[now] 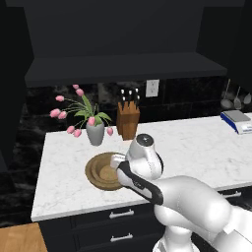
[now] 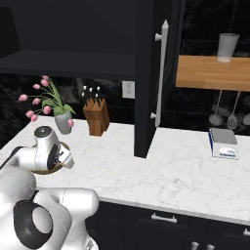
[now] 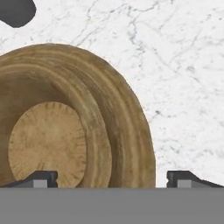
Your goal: Pick up the bowls on the counter and stack them on top of one another in the open cabinet. Place the smaller bowl on top of the larger bowl.
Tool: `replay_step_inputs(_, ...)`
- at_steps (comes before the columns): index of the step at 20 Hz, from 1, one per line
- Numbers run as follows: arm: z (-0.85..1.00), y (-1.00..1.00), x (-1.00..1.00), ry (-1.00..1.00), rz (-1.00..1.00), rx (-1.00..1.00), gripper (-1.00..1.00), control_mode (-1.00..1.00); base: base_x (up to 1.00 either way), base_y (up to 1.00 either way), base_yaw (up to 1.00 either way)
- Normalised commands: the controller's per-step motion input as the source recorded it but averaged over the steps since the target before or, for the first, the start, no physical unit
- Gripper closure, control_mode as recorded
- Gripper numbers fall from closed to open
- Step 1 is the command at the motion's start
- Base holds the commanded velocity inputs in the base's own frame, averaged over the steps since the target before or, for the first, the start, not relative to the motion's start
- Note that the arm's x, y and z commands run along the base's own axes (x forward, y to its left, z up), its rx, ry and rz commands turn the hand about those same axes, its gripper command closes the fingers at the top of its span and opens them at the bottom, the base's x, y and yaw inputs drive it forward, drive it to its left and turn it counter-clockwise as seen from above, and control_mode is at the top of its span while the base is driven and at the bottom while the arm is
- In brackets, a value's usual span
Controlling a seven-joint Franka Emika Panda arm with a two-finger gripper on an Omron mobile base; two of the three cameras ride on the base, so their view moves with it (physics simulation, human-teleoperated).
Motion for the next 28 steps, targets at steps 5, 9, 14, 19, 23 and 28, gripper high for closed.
replay_step_inputs(5, -0.34, 0.08, 0.09, 0.01, 0.0, 0.0, 1.0, -1.0, 0.0, 0.0, 0.0)
replay_step_inputs(9, 0.0, 0.0, 0.0, 0.0, 0.0, 0.0, 1.0, -1.0, 0.0, 0.0, 0.0)
replay_step_inputs(14, 0.11, 0.0, -0.01, 0.0, -0.01, 0.0, 1.0, -1.0, 0.0, 0.0, 0.0)
replay_step_inputs(19, 0.86, -0.19, -0.5, -0.09, -0.14, 0.06, 1.0, -1.0, 0.0, 0.0, 0.0)
replay_step_inputs(23, 1.0, -0.35, -0.59, -0.15, -0.19, 0.08, 1.0, -1.0, 0.0, 0.0, 0.0)
replay_step_inputs(28, 1.0, -0.4, -0.65, -0.19, -0.15, 0.06, 1.0, -1.0, 0.0, 0.0, 0.0)
